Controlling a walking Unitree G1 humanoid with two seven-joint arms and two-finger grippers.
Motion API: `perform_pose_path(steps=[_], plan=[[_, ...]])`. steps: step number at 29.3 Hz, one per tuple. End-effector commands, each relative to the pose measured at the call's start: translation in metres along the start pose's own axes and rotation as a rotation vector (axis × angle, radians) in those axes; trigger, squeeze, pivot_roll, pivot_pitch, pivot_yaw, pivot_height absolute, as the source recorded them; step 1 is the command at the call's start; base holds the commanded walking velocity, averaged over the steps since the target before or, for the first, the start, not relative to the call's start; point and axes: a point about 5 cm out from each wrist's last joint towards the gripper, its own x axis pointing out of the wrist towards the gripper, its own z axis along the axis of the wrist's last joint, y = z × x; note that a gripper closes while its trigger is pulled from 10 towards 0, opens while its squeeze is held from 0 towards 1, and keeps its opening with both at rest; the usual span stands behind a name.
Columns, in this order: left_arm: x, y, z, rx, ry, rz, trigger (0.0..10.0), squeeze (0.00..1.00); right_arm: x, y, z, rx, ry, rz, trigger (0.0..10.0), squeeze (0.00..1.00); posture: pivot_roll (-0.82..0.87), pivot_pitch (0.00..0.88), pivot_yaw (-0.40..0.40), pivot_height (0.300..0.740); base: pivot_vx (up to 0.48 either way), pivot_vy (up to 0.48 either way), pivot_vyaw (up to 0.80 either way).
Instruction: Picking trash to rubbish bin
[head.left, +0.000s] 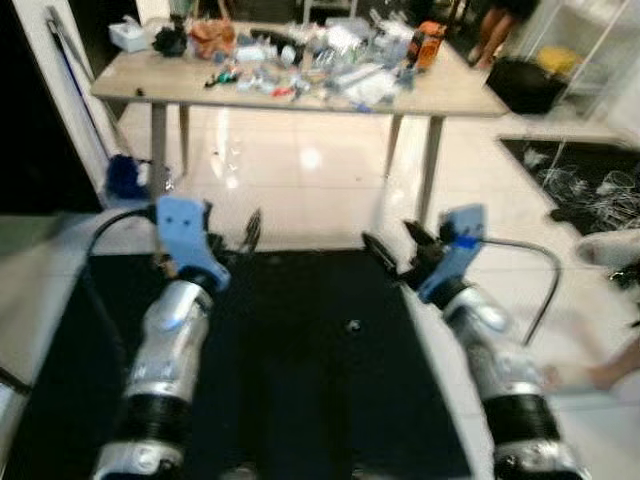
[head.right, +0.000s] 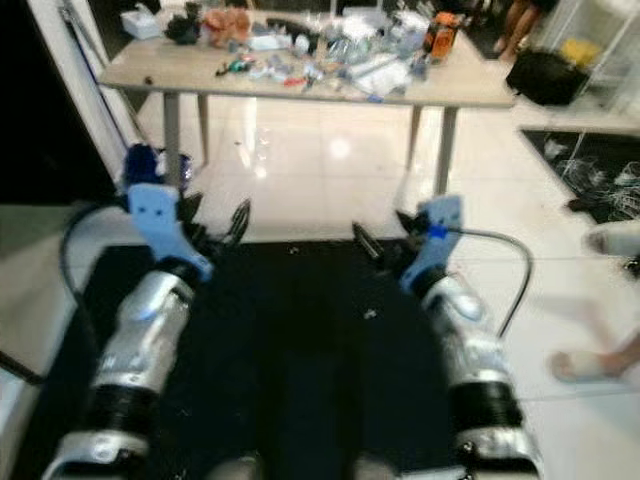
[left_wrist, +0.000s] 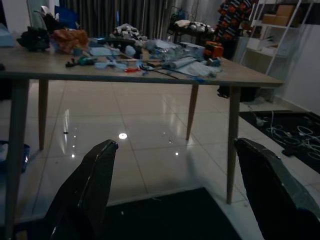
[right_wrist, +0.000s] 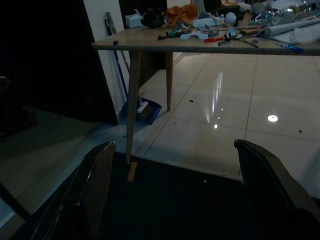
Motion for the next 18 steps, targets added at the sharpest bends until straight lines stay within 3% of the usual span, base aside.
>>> perform_pose_path(steps=[1, 9, 14, 18], plan=[[0.0008, -0.004, -0.0018, 0.013, 0.006, -0.017, 10.0, 0.0, -0.0021, -0.0037, 0.001, -0.016, 0.005, -0.006, 10.0, 0.0, -0.07, 0.0, -0.029, 0.74, 0.42, 0.0, 0.0], [0.0019, -0.0055, -0.0017, 0.011, 0.004, -0.036, 10.0, 0.0, -0.0023, -0.0049, -0.0004, 0.011, 0.012, -0.022, 10.0, 0.0, -0.07, 0.0, -0.03, 0.74, 0.418, 0.0, 0.0], [0.0023, -0.0062, -0.0012, 0.01, 0.002, -0.04, 10.0, 0.0, -0.0023, -0.005, -0.0013, 0.013, 0.018, -0.023, 10.0, 0.0, -0.08, 0.0, -0.029, 0.74, 0.416, 0.0, -0.8], [0.0026, -0.0066, -0.0013, 0.009, 0.001, -0.043, 10.0, 0.0, -0.0022, -0.005, -0.0016, 0.016, 0.015, -0.025, 10.0, 0.0, -0.08, 0.0, -0.028, 0.74, 0.418, 0.0, 0.0]])
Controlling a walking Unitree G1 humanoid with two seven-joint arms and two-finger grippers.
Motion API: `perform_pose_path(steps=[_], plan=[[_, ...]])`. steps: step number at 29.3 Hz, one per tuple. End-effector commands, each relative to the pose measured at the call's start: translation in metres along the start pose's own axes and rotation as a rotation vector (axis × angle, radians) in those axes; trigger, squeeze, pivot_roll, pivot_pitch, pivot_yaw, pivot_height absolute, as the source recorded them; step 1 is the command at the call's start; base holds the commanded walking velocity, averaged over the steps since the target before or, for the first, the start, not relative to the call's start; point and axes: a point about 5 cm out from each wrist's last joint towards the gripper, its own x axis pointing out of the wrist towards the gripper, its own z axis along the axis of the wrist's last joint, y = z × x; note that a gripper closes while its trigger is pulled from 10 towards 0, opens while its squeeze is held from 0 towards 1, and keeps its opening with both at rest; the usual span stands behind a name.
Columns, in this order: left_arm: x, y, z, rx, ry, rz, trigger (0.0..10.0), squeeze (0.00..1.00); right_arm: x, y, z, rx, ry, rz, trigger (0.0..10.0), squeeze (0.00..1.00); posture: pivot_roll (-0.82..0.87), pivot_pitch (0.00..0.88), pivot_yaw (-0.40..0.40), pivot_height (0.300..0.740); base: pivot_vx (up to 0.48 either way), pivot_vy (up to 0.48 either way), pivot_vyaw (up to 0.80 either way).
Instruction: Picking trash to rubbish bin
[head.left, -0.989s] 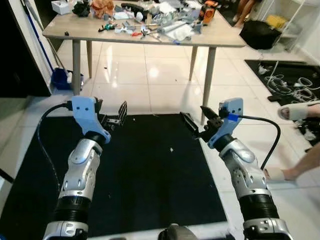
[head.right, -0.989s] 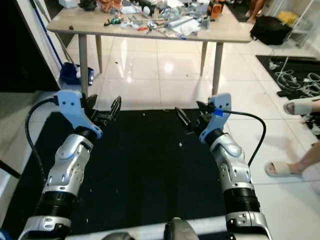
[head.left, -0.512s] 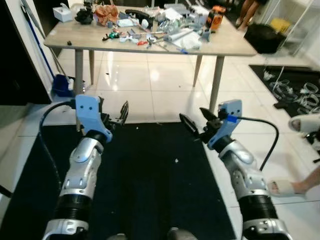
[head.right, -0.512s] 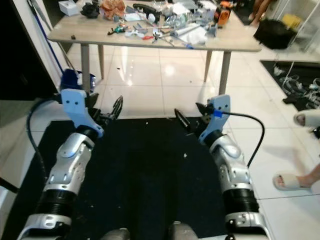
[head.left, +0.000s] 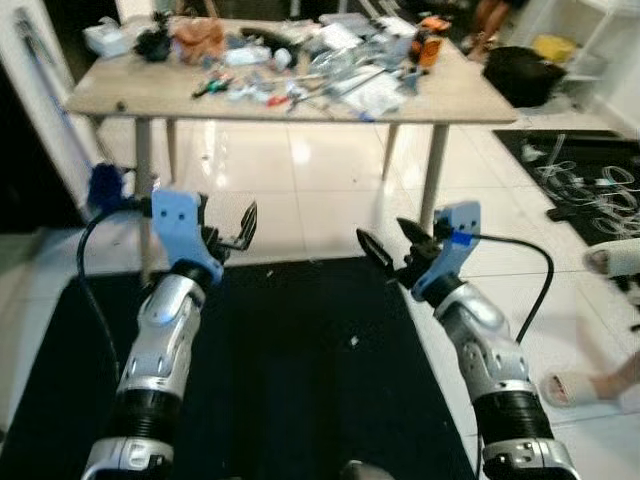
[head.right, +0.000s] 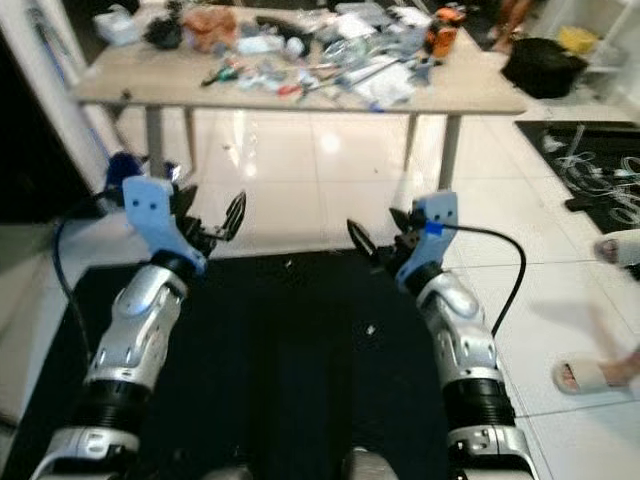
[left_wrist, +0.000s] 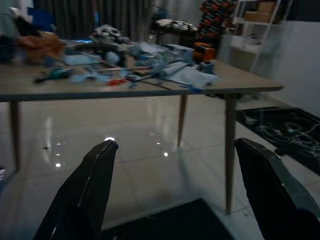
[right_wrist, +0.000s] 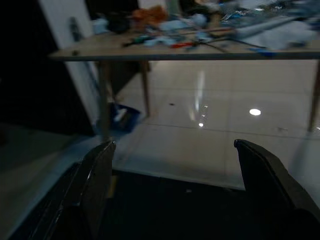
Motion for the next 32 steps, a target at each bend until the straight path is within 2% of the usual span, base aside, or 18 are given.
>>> perform_pose_path(steps=[1, 32], plan=[[0.0009, -0.005, -0.0022, 0.0, 0.007, -0.02, 10.0, 0.0, -0.0021, -0.0041, -0.0002, -0.001, 0.006, -0.016, 10.0, 0.0, -0.08, 0.0, -0.028, 0.74, 0.416, 0.0, 0.0], [0.0031, -0.0056, 0.0, 0.004, -0.003, -0.033, 10.0, 0.0, -0.0024, -0.0054, 0.0004, 0.013, 0.003, -0.025, 10.0, 0.0, -0.08, 0.0, -0.03, 0.74, 0.418, 0.0, 0.0]])
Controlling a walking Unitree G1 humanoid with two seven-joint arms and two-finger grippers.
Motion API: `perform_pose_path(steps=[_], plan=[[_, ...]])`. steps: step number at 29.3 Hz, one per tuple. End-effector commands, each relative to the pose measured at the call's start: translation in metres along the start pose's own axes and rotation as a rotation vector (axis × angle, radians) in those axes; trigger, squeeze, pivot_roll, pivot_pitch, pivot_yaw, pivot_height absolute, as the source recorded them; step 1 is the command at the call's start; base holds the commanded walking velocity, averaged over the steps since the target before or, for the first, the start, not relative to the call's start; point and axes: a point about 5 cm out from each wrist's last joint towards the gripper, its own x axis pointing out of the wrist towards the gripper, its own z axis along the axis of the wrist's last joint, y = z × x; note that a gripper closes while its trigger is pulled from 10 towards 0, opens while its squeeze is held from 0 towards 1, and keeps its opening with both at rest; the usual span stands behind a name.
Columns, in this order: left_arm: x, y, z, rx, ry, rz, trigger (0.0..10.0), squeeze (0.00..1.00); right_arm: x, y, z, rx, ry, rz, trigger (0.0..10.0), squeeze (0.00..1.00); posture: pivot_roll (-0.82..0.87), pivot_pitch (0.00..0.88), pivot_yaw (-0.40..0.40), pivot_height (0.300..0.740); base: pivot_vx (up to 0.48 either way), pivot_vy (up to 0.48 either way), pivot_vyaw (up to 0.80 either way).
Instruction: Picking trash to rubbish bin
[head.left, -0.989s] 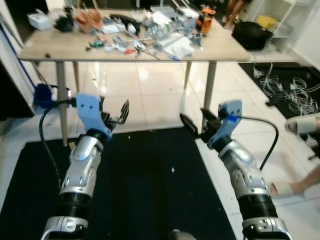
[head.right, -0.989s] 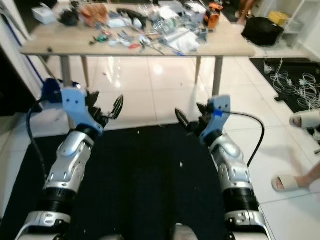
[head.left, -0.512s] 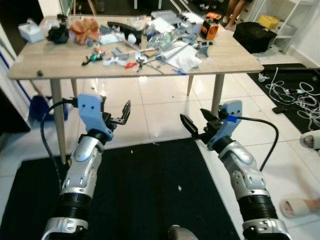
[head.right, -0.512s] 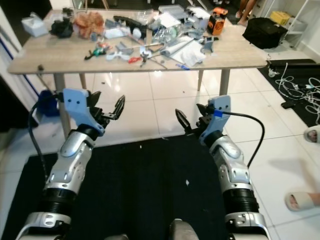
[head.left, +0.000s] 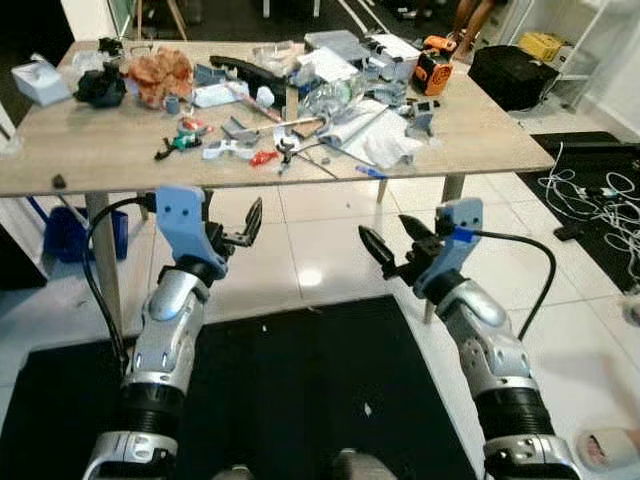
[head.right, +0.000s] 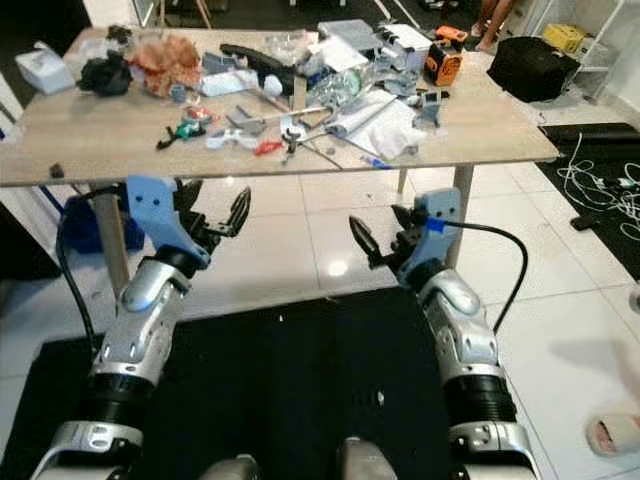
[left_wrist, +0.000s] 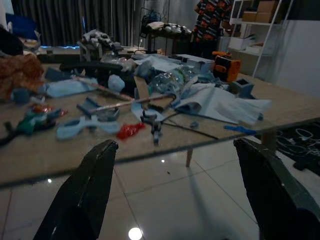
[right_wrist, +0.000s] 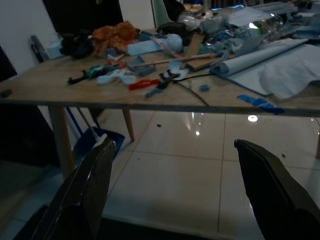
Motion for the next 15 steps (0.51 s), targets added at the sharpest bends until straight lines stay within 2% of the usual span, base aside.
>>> perform_pose_path(steps=[1, 8, 15], plan=[[0.0, -0.002, -0.002, 0.001, 0.009, -0.011, 10.0, 0.0, -0.002, -0.004, 0.001, 0.012, 0.0, -0.02, 10.0, 0.0, -0.08, 0.0, -0.03, 0.74, 0.416, 0.0, 0.0], [0.0, -0.002, -0.001, 0.0, 0.003, -0.015, 10.0, 0.0, -0.002, -0.01, 0.004, 0.019, -0.006, -0.045, 10.0, 0.0, -0.08, 0.0, -0.03, 0.74, 0.418, 0.0, 0.0], [-0.001, -0.006, 0.002, 0.01, -0.011, -0.067, 10.0, 0.0, -0.004, -0.024, 0.011, 0.028, -0.028, -0.089, 10.0, 0.0, -0.08, 0.0, -0.03, 0.74, 0.417, 0.0, 0.0]])
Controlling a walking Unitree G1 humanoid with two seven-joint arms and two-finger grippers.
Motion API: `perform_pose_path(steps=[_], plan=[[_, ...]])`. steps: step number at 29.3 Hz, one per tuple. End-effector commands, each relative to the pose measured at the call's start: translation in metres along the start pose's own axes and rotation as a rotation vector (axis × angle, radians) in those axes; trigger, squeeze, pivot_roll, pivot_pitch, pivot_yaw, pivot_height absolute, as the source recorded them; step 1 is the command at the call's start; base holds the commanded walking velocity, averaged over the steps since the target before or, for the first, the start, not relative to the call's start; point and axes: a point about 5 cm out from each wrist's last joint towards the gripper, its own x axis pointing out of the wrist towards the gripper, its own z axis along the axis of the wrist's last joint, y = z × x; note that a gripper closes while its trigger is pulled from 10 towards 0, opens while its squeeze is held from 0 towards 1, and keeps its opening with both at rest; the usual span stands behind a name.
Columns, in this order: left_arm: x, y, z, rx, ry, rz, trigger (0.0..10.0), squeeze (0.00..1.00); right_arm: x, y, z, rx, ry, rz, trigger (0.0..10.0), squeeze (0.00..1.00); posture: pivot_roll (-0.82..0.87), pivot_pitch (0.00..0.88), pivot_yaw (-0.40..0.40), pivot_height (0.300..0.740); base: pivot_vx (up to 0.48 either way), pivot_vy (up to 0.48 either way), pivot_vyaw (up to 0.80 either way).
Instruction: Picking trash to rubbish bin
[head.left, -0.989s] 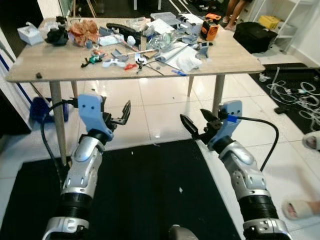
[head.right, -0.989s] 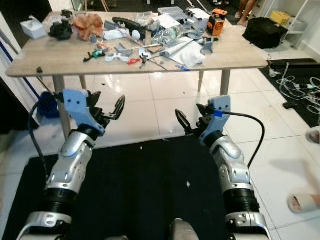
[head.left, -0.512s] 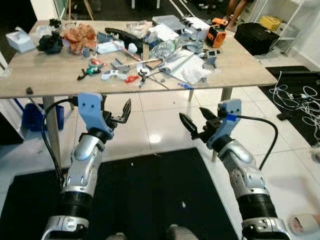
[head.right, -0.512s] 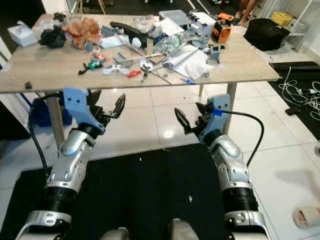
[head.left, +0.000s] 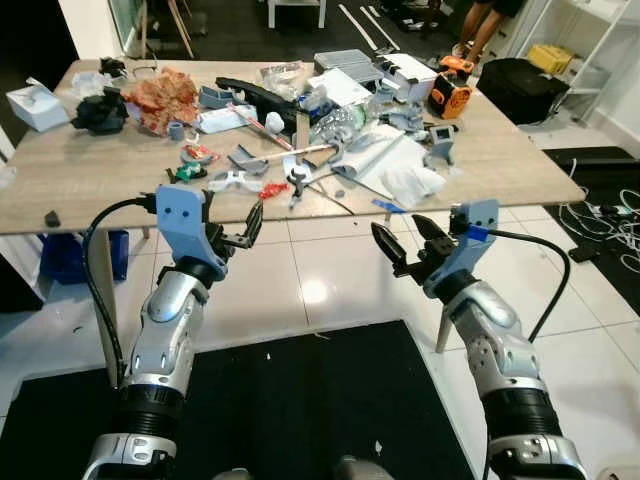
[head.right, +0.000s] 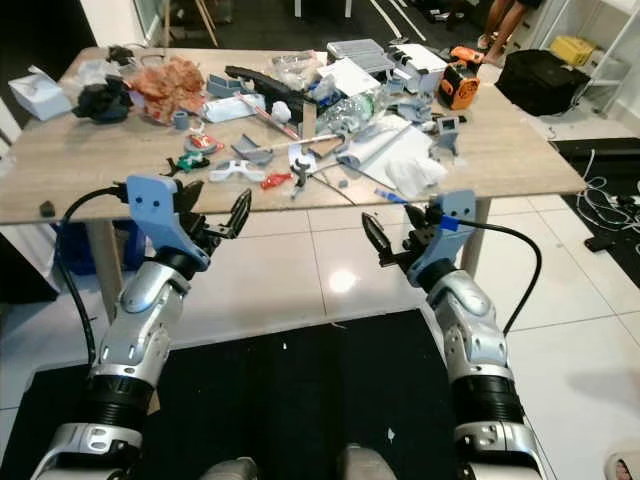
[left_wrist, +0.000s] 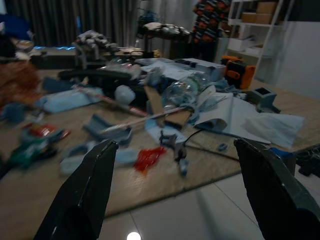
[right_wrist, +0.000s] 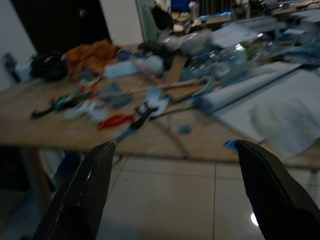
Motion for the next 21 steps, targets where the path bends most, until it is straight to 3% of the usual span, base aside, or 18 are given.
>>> perform_pose_path(steps=[1, 21], plan=[[-0.001, -0.003, 0.001, 0.008, -0.005, -0.026, 10.0, 0.0, -0.004, -0.011, -0.001, 0.01, 0.011, -0.042, 10.0, 0.0, -0.08, 0.0, -0.03, 0.74, 0.42, 0.0, 0.0], [-0.001, -0.005, 0.004, 0.013, -0.011, -0.052, 10.0, 0.0, -0.005, -0.027, -0.002, 0.023, 0.032, -0.139, 10.0, 0.0, -0.07, 0.0, -0.028, 0.74, 0.42, 0.0, 0.0]])
